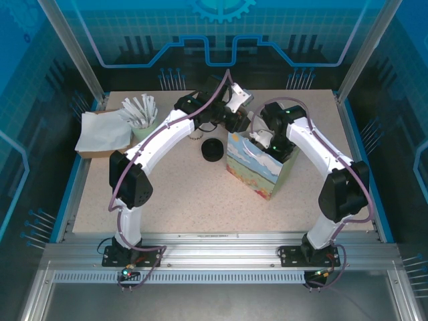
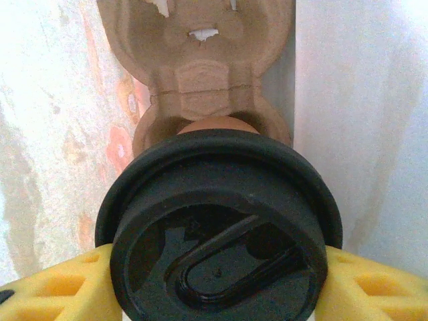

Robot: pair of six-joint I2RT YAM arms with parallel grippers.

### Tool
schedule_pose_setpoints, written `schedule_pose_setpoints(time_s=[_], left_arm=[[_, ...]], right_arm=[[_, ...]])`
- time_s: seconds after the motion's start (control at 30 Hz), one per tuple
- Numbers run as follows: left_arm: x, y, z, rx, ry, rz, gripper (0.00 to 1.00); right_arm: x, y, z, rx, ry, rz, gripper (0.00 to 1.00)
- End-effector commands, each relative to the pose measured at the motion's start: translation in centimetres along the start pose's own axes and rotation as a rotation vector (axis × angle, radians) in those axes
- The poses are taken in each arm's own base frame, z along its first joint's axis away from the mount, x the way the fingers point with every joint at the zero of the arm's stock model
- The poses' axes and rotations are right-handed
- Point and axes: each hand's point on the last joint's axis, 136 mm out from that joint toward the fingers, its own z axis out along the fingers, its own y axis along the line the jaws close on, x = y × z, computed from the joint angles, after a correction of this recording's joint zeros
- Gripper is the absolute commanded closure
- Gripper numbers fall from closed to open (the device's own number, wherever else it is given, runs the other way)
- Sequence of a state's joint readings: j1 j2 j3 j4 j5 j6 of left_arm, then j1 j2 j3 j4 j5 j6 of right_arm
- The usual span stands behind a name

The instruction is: Pack the takeout coffee

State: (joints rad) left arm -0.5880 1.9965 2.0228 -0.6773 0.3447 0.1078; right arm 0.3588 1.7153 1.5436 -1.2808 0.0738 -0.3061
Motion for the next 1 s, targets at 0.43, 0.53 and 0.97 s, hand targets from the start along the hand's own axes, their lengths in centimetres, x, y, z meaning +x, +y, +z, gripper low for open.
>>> schedule_pose_setpoints(time_s=[0.43,0.53,0.97], left_arm=[[0.0,-0.3,-0.4,0.008,0.002,0.017,0.71],[-0.1,-0.4,-0.5,0.008,-0.001,0.018,0.71],[0.0,-0.3,-0.5,0.008,0.000,0.015,0.71]], right_arm=[[0.2,-0.6,3.5,-0.007,0.103,0.020,0.65],[0.2,-0.5,2.6,0.003,0.084,0.020,0.65],[-0.2,-0.2,0.8,0.010,0.033,0.016,0.65]])
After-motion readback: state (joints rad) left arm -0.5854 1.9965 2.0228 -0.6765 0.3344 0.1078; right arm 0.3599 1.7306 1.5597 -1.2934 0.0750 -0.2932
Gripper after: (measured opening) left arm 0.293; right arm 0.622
